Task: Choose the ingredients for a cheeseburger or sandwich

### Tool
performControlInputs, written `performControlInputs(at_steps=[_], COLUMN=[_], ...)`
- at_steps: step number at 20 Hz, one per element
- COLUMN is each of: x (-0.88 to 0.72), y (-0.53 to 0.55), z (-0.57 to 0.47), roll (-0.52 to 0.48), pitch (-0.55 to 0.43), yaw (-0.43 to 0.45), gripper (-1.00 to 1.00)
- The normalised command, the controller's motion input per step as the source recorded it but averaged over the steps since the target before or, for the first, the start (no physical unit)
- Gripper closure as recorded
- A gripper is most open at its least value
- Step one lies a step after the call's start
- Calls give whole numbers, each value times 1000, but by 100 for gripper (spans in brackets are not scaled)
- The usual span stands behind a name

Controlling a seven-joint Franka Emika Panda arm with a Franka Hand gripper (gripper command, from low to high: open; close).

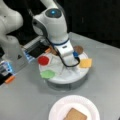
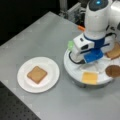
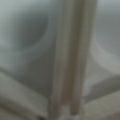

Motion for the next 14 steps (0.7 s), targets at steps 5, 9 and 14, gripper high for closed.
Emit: performControlInputs(at_steps=[5, 9, 14], x=[-38, -80, -99], y=[369, 338, 266], z=[-190, -30, 123], roll=[-78, -101, -99], pitch=[118, 141, 145], yaw=[-35, -11, 27], gripper=[-100, -100, -100])
